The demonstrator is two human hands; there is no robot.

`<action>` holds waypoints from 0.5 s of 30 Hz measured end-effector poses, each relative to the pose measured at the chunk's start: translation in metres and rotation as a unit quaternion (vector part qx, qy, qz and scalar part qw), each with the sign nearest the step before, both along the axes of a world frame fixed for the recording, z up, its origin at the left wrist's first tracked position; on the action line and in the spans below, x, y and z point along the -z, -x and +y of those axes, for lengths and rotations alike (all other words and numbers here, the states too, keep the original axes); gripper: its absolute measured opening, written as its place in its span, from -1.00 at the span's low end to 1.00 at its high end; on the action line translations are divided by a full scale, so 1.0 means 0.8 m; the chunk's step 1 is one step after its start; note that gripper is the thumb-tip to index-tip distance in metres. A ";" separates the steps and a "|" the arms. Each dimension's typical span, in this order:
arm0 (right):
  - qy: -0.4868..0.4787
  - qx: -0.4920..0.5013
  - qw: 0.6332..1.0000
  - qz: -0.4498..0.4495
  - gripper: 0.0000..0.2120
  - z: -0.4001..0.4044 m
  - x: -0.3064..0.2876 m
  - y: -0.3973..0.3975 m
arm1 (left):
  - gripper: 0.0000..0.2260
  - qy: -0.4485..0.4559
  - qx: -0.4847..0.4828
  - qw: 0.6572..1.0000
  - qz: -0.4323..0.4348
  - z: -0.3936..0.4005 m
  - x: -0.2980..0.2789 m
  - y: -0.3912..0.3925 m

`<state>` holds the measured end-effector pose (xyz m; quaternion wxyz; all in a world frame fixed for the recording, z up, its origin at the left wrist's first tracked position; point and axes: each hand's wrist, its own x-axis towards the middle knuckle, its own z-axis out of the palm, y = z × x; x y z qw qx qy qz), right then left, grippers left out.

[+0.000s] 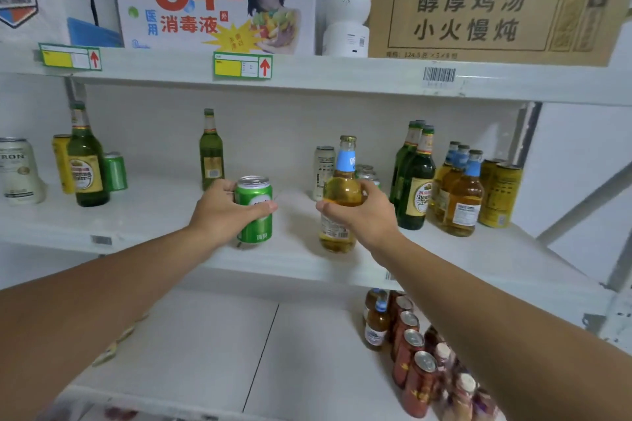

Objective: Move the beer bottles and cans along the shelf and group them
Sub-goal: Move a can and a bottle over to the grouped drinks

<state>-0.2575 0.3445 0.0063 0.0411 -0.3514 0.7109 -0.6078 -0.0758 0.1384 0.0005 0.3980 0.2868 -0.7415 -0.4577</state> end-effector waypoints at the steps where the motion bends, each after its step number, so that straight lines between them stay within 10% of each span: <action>1: -0.003 0.013 1.000 0.002 -0.31 0.011 0.000 0.000 | -0.32 -0.006 0.010 1.000 0.001 0.005 0.001 0.005; 15: -0.025 0.121 0.992 0.006 -0.34 0.151 0.003 0.022 | -0.41 -0.035 0.107 0.994 -0.001 0.094 0.019 0.087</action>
